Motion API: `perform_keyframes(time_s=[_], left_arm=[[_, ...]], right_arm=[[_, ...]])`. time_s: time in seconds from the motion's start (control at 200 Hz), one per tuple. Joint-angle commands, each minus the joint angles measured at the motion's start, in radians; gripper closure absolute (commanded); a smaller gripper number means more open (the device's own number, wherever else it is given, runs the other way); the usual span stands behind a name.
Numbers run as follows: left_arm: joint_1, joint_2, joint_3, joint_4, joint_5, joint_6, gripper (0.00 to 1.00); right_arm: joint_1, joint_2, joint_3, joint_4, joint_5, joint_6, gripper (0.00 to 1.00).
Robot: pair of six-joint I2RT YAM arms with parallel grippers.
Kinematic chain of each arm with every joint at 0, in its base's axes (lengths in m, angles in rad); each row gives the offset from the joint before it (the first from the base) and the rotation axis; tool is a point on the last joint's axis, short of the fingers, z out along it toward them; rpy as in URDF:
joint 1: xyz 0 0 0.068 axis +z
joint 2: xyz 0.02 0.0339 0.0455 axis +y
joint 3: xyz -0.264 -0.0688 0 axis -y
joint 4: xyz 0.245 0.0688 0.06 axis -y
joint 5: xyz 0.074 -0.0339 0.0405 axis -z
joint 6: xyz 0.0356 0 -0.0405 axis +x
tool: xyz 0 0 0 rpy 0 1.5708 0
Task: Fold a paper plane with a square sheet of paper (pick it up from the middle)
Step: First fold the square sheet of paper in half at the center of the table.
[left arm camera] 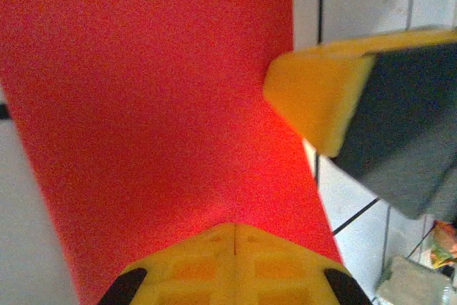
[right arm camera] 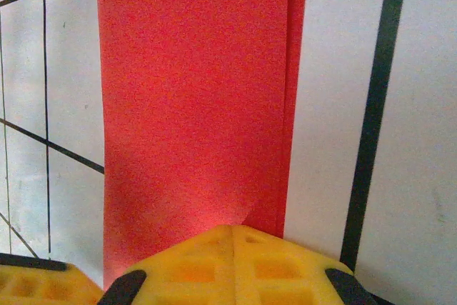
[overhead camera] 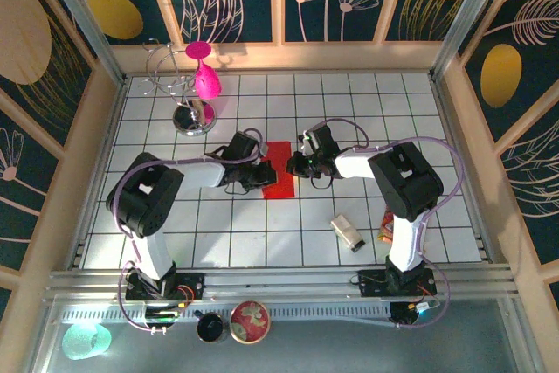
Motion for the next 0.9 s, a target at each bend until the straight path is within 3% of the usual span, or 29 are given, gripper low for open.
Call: perform_keyframes(time_s=[0.0, 0.25, 0.521, 0.626, 0.891], left_arm=[[-0.013, 0.028, -0.003, 0.012, 0.030, -0.015, 1.00], [-0.014, -0.017, -0.178, -0.047, 0.007, 0.052, 1.00], [-0.012, -0.112, -0.401, 0.064, 0.045, -0.053, 0.99], [-0.014, -0.200, -0.406, 0.045, 0.035, -0.061, 0.99], [-0.006, -0.372, -0.268, 0.053, -0.166, -0.062, 0.98]], right_arm=[[0.004, 0.224, -0.127, -0.327, 0.252, -0.019, 0.94], [0.001, 0.232, -0.125, -0.325, 0.254, -0.024, 0.94], [-0.006, 0.233, -0.125, -0.326, 0.252, -0.029, 0.94], [-0.005, 0.228, -0.124, -0.327, 0.249, -0.032, 0.94], [-0.004, 0.153, -0.078, -0.312, 0.189, -0.032, 0.92]])
